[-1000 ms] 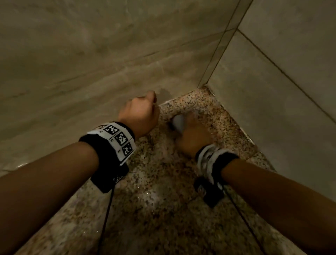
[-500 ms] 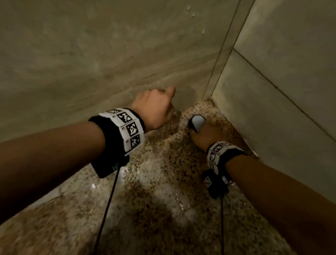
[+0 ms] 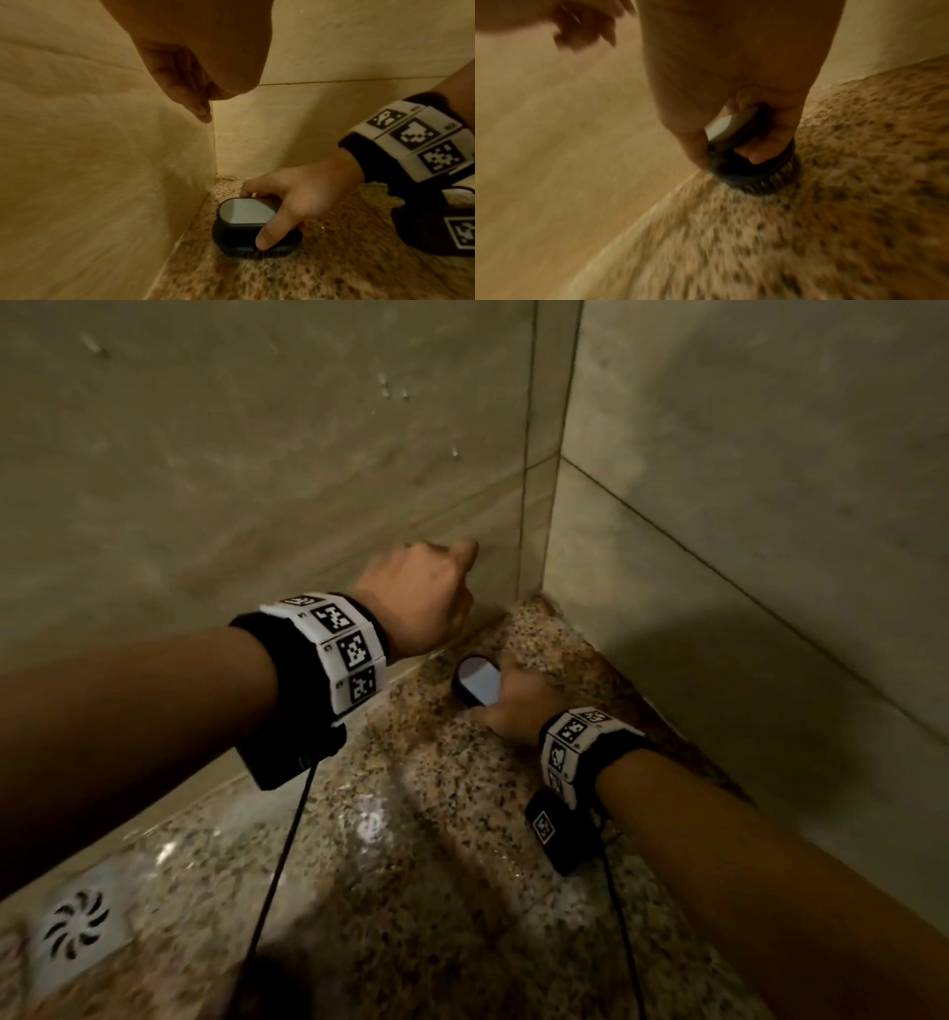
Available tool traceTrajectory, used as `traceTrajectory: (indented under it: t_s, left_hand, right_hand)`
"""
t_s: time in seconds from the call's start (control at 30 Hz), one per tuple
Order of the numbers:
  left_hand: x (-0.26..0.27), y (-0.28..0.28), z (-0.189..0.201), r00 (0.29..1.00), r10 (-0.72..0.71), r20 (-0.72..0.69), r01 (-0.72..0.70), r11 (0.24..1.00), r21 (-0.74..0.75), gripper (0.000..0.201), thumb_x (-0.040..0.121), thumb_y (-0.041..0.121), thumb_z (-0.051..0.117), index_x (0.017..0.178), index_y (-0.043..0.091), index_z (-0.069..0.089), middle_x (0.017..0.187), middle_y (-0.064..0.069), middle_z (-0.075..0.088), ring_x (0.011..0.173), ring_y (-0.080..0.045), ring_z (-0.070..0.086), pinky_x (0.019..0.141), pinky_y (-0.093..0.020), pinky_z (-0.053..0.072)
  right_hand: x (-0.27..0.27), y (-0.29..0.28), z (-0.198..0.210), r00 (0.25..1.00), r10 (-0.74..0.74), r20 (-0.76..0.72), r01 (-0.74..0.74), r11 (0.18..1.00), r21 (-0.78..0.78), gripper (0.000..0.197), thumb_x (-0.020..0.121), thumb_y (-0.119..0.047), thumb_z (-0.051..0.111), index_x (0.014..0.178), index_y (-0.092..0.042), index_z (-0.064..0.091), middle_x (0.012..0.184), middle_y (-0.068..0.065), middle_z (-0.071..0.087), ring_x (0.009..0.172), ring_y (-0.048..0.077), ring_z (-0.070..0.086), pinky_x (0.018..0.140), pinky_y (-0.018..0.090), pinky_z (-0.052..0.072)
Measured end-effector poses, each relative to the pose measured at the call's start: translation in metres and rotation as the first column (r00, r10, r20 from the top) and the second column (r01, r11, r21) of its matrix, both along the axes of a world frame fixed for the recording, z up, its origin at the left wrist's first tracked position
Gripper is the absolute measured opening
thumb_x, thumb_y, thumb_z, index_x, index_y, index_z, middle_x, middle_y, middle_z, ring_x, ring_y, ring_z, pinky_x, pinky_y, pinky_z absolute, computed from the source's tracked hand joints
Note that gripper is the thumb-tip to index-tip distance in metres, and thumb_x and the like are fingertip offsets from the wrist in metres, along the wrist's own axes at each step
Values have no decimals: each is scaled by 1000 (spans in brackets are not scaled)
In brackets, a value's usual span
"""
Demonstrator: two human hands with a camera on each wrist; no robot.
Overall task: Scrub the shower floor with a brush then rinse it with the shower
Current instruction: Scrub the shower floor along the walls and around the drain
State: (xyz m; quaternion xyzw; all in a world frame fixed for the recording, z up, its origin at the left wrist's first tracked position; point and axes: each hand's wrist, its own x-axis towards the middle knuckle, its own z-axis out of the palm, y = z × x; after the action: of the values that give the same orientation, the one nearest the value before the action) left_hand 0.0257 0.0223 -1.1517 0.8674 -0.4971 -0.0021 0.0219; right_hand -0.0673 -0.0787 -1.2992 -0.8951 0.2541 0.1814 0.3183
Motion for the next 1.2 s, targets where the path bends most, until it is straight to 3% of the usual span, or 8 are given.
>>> traceTrajectory:
  t_s: [0.13,0.37,0.6,0.73,0.9,1.0,1.1,1.2]
  left_hand:
    - [7,-29,-17,993,-117,-20,116,993,-38,29,92,25,42,117,10,43,98,-21,62,84,-41,57,63,-38,39]
    - [27,-52,-38,984,-137,-112,126,987,-98,37,96,31,39,130,16,39,100,-14,61,93,-36,57,68,-35,32]
    - [38,-47,-47,966,-253,-49,232,937,-263,33,89,21,46,117,2,53,80,-13,66,68,-36,62,54,-35,39]
    - [33,-54,-38,959,-221,-177,165,943,-288,32,97,18,40,126,7,49,109,-14,62,97,-30,58,72,-28,35]
    - [30,-51,-17,953,-143,-266,19,907,-421,20,93,13,44,111,10,50,87,-11,62,81,-29,61,71,-41,53]
    - [29,-47,-15,941,-167,-294,21,896,-443,18,90,12,46,107,8,50,82,-11,61,76,-29,60,68,-43,53]
    - [29,-45,-18,931,-149,-332,-3,909,-417,19,90,11,45,109,10,49,85,-11,60,78,-28,59,70,-44,54]
    - [29,-46,-20,936,-118,-333,-21,922,-386,22,93,15,43,114,12,47,88,-13,61,81,-32,59,73,-46,54]
  right_hand:
    - [-1,-33,2,989,-90,119,102,990,-98,63,86,-36,68,138,-12,43,136,13,52,118,33,53,94,35,46]
    - [37,-53,-12,881,-451,141,471,860,-195,66,92,-36,60,142,-4,31,135,20,48,119,42,50,94,45,44]
    - [12,16,-18,966,91,240,-63,991,-122,60,89,-45,60,140,-16,49,138,11,54,123,28,52,107,35,37]
    - [37,-58,-20,924,-363,123,383,865,-324,63,92,-48,53,142,-12,40,134,14,52,114,33,56,85,34,44]
    - [26,-9,-27,989,-50,139,72,984,-161,74,92,-49,56,152,-17,27,151,10,39,133,29,42,112,36,30]
    - [29,-47,-6,934,-341,111,359,882,-307,69,91,-38,59,146,-8,28,133,17,52,115,36,55,91,43,50]
    - [3,-22,0,995,-55,89,88,899,-428,73,89,-33,58,149,-10,23,132,17,53,110,38,57,90,44,51]
    - [-2,-44,6,993,-116,19,110,861,-497,76,88,-39,57,148,-7,22,127,18,55,108,38,58,83,41,49]
